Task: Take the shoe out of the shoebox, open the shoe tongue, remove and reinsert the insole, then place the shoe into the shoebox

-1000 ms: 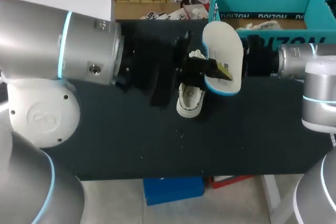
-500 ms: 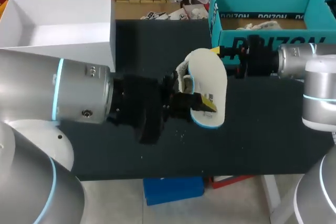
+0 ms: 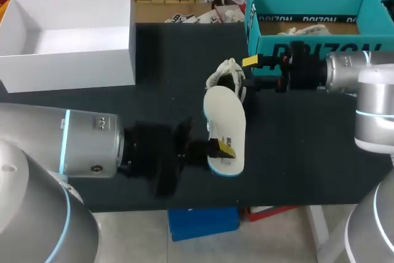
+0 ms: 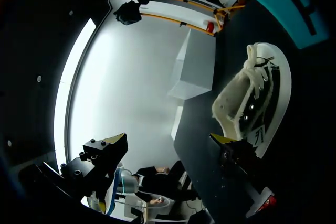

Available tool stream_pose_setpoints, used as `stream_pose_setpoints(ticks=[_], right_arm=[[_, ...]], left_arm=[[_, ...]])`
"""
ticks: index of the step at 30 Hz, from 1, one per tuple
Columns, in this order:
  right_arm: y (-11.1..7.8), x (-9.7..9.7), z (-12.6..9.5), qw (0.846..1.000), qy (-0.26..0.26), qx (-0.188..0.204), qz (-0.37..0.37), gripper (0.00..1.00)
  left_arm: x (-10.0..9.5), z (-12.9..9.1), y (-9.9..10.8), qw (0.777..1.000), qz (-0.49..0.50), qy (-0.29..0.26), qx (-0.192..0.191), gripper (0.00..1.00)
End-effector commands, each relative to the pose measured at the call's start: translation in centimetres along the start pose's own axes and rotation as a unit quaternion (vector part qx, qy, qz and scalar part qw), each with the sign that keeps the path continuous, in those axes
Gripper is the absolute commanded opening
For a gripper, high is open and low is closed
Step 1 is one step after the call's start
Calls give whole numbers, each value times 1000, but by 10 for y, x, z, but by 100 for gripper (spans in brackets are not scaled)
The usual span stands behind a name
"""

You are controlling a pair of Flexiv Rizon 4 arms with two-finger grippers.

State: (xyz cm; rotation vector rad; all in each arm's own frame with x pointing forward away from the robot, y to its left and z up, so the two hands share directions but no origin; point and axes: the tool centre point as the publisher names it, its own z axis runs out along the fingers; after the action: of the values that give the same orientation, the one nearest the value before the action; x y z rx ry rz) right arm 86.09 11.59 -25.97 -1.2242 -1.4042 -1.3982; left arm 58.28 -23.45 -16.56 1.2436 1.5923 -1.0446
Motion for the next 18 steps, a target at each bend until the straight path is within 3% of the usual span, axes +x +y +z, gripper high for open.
stream_pose_setpoints(ticks=[1, 18], right_arm=[[0, 0, 1, 1000, -1, -1, 0, 100], [0, 0, 1, 1000, -1, -1, 0, 100]], left_arm=[[32, -14, -11, 996, -6, -87, -20, 0], [32, -14, -11, 996, -6, -87, -20, 0]])
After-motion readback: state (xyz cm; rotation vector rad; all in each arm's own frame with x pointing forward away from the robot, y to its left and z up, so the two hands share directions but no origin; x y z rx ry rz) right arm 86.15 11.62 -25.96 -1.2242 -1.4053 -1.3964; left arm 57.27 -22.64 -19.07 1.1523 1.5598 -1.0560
